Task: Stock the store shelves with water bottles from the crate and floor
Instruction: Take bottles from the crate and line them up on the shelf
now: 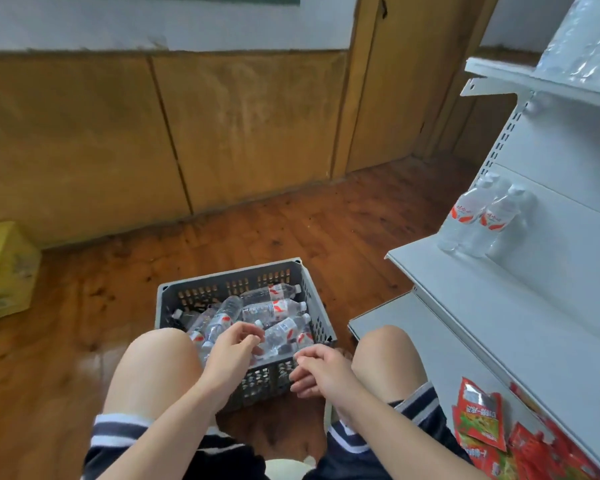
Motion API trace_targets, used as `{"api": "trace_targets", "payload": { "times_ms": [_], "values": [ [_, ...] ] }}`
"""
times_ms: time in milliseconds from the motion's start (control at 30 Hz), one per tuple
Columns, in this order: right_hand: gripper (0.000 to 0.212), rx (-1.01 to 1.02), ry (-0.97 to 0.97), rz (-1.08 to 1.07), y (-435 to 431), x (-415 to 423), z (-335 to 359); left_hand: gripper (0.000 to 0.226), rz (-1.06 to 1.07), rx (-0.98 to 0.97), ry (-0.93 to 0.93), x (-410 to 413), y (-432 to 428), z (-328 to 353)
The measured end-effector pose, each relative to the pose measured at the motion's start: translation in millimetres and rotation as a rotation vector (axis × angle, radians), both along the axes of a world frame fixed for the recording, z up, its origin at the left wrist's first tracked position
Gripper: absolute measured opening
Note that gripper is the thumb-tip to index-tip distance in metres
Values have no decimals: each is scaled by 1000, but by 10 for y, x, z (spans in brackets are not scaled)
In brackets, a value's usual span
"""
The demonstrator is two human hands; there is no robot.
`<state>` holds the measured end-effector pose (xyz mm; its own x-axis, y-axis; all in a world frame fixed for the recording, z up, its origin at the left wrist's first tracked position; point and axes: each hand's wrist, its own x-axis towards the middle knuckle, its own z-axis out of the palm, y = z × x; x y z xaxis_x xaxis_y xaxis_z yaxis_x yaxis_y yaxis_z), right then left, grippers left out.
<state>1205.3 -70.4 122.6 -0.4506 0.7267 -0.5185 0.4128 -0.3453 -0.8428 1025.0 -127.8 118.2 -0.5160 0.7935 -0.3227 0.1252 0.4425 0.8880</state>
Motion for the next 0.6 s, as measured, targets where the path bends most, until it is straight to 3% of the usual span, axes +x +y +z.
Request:
{"api": "trace_targets", "payload": {
  "times_ms": [400, 600],
  "values": [
    [17, -133, -20, -93, 1085, -640, -818, 16, 36, -224, 2, -329, 915, -645],
    [15, -325, 3, -281, 1490, -914, -1373, 12, -184, -538, 258, -568, 1304, -1377]
  ]
}}
